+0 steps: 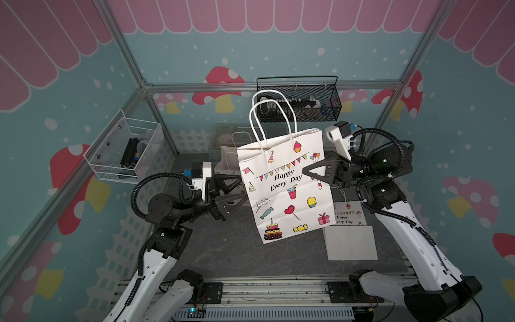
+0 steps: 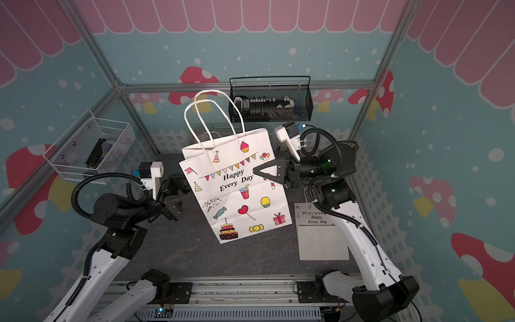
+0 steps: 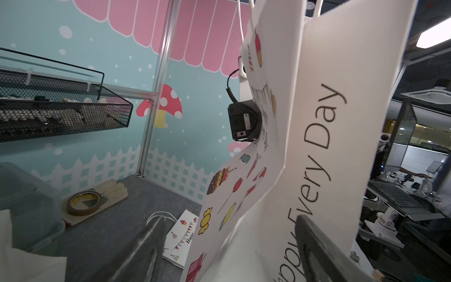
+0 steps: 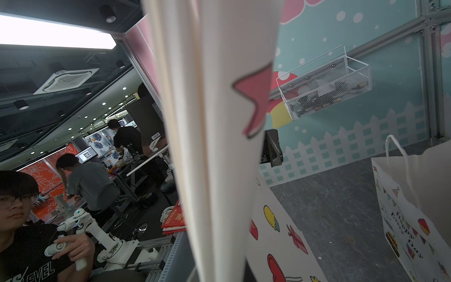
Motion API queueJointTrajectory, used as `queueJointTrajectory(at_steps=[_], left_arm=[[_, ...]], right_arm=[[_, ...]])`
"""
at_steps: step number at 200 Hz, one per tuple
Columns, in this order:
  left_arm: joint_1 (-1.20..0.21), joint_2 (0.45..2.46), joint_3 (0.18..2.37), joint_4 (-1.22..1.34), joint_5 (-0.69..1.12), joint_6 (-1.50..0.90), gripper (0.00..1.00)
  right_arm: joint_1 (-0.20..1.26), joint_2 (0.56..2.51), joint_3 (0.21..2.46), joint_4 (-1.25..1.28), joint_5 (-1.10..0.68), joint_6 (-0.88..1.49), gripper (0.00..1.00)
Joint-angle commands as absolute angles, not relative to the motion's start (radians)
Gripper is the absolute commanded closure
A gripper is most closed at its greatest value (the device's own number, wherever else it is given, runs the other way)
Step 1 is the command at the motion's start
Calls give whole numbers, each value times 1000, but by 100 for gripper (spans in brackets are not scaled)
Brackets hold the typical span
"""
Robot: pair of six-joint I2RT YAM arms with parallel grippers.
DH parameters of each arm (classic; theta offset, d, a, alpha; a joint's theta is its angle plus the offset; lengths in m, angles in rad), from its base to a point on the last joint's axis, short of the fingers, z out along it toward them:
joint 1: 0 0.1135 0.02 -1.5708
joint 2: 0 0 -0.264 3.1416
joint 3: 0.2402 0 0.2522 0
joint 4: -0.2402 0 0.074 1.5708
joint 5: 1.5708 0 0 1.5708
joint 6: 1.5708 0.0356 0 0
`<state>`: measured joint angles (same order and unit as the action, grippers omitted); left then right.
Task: Put away the paper bag
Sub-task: Press the paper bag.
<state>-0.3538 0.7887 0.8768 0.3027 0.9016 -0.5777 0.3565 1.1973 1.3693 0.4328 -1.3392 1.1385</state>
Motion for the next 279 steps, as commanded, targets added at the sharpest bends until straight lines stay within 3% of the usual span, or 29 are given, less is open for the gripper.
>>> queueJointTrajectory(at_steps=[1, 40, 75, 100, 123, 138, 165, 187, 260, 279], left_arm=[[-400, 800, 918, 304, 871, -534, 22], [-439, 807, 924, 307, 842, -527, 43], [-442, 804, 918, 315, 828, -534, 73], [-442, 802, 930, 269, 807, -519, 93], [-440, 806, 958, 171, 773, -478, 98], [-440, 813, 960, 161, 766, -477, 100], [-440, 834, 966, 167, 764, -497, 100], [-440, 841, 970, 178, 767, -510, 100], [-439, 815, 981, 139, 732, -502, 100], [-436, 807, 983, 129, 751, -502, 82]], right_arm=[[372, 1190, 1360, 472, -1305, 1167, 100], [407, 1205, 1327, 486, -1285, 1163, 100], [425, 1215, 1335, 493, -1268, 1161, 100], [425, 1198, 1380, 350, -1273, 1043, 80], [425, 1169, 1481, 4, -1238, 771, 58], [425, 1163, 1512, -26, -1233, 745, 45], [423, 1170, 1573, -51, -1221, 730, 40], [423, 1182, 1623, -170, -1181, 650, 46], [422, 1164, 1680, -503, -967, 410, 93], [420, 1156, 1674, -512, -958, 396, 99]])
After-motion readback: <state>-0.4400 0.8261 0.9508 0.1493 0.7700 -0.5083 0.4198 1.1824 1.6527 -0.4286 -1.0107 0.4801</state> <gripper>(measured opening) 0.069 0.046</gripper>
